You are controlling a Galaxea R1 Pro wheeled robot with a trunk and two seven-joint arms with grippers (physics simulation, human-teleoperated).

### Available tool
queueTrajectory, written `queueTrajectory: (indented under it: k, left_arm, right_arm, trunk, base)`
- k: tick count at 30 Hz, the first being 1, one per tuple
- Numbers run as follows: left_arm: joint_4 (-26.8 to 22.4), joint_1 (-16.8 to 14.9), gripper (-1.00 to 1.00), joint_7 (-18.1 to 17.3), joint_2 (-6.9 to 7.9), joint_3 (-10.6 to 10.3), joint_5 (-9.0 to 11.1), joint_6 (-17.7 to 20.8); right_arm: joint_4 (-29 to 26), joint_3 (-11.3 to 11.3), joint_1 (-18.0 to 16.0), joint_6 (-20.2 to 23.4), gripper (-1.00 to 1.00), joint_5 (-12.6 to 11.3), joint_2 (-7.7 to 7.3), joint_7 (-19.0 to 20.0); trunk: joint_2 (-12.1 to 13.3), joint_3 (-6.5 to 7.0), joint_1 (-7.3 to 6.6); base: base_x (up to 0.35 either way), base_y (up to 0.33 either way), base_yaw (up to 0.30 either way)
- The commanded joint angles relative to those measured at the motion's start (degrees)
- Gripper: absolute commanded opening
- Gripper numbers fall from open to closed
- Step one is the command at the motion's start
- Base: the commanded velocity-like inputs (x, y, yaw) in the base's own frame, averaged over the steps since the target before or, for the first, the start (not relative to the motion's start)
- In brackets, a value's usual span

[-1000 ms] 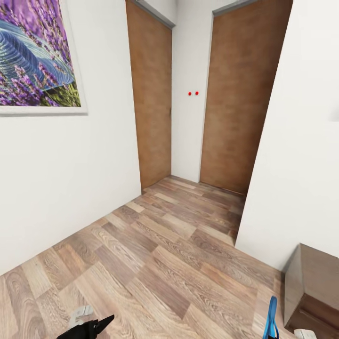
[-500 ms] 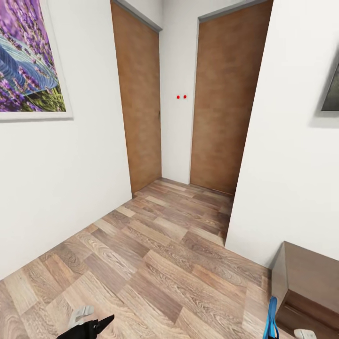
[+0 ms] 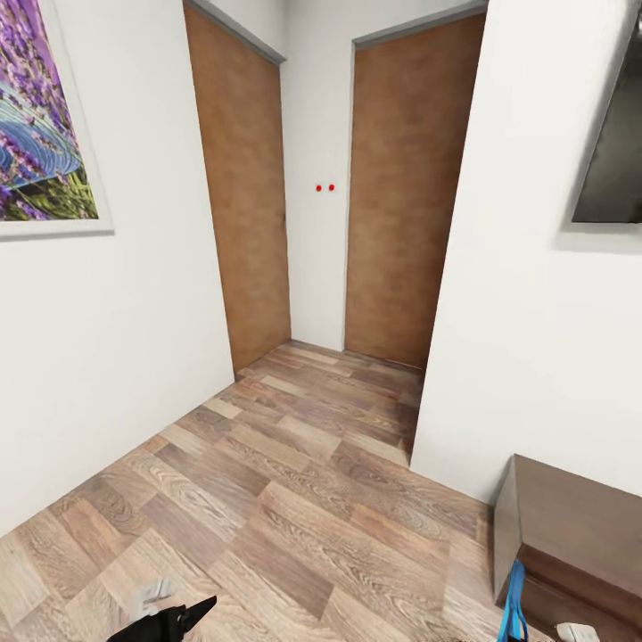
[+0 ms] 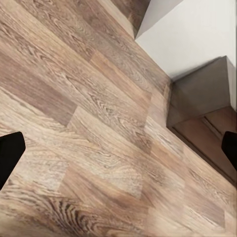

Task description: In the bedroom, move the book from the bed onto either nightstand, and place the two sandals side by side next to the bed.

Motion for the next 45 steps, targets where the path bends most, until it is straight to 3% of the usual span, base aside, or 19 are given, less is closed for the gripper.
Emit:
queueTrajectory:
  k: [1, 8, 18, 29, 32, 34, 36, 37, 40, 45]
  left_arm:
    - [-0.02, -0.01, 1.00, -0.09, 0.00, 0.06, 0.45, 0.50]
    - [-0.02, -0.01, 1.00, -0.09, 0.00, 0.06, 0.45, 0.53]
    - [-0.02, -0.01, 1.00, -0.12, 0.00, 0.06, 0.37, 0.49]
    - [0.00, -0.01, 1.00, 0.29, -0.14, -0.22, 0.36, 0.48]
    - [0.08, -0.01, 1.00, 1.29, -1.06, -0.34, 0.30, 0.38]
    - [1.51, -0.01, 1.00, 2.30, -2.11, -0.44, -0.13, -0.33]
    - [5.38, -0.01, 1.00, 3.27, -3.16, -0.91, -1.86, -3.03]
    - [6.53, -0.01, 1.00, 3.42, -3.42, -1.03, -2.49, -4.08]
    - [11.92, -0.01, 1.00, 4.61, -5.68, -1.46, -7.02, -10.89]
    - [17.37, -0.01, 1.00, 10.18, -10.11, -1.59, -14.75, -15.45]
  right_arm:
    - [0.05, 0.52, -0.05, -0.33, -1.00, -0.31, 0.00, 0.17]
    - [0.05, 0.52, -0.05, -0.33, -1.00, -0.31, 0.02, 0.15]
    - [0.05, 0.52, -0.05, -0.33, -1.00, -0.31, 0.02, 0.11]
    - [0.21, 0.60, -0.05, -0.37, -1.00, -0.31, 0.40, -0.21]
    - [0.34, 0.67, -0.05, -0.62, -1.00, -0.25, 0.96, -3.44]
    - [0.37, 0.69, -0.05, -0.92, -1.00, -0.23, 3.13, -8.61]
    - [0.36, 0.69, -0.05, -1.35, -1.00, -0.23, 5.50, -14.78]
    - [0.35, 0.69, -0.05, -1.48, -1.00, -0.23, 5.93, -16.34]
    - [0.32, 0.69, -0.05, -1.92, -1.00, -0.16, 7.22, -23.41]
    - [0.31, 0.70, -0.05, -2.06, -1.00, -0.17, 7.63, -26.07]
  trunk:
    - [0.39, 0.12, -0.23]
    - [3.19, 1.38, -1.77]
    - [3.19, 1.38, -1.77]
    - [7.61, 3.36, -4.19]
    - [8.81, 3.89, -4.85]
    - [9.61, 4.25, -5.29]
    - [10.41, 4.61, -5.72]
    - [10.81, 4.79, -5.94]
    - [12.02, 5.33, -6.60]
    - [14.02, 6.23, -7.70]
  base:
    - [0.000, 0.000, -0.119]
    - [0.000, 0.000, -0.014]
    - [0.000, 0.000, -0.093]
    - [0.000, 0.000, -0.022]
    - [0.000, 0.000, 0.000]
    - [0.000, 0.000, 0.000]
    - [0.000, 0.000, 0.000]
    - [0.000, 0.000, 0.000]
    - [0.000, 0.000, 0.000]
    - [0.000, 0.000, 0.000]
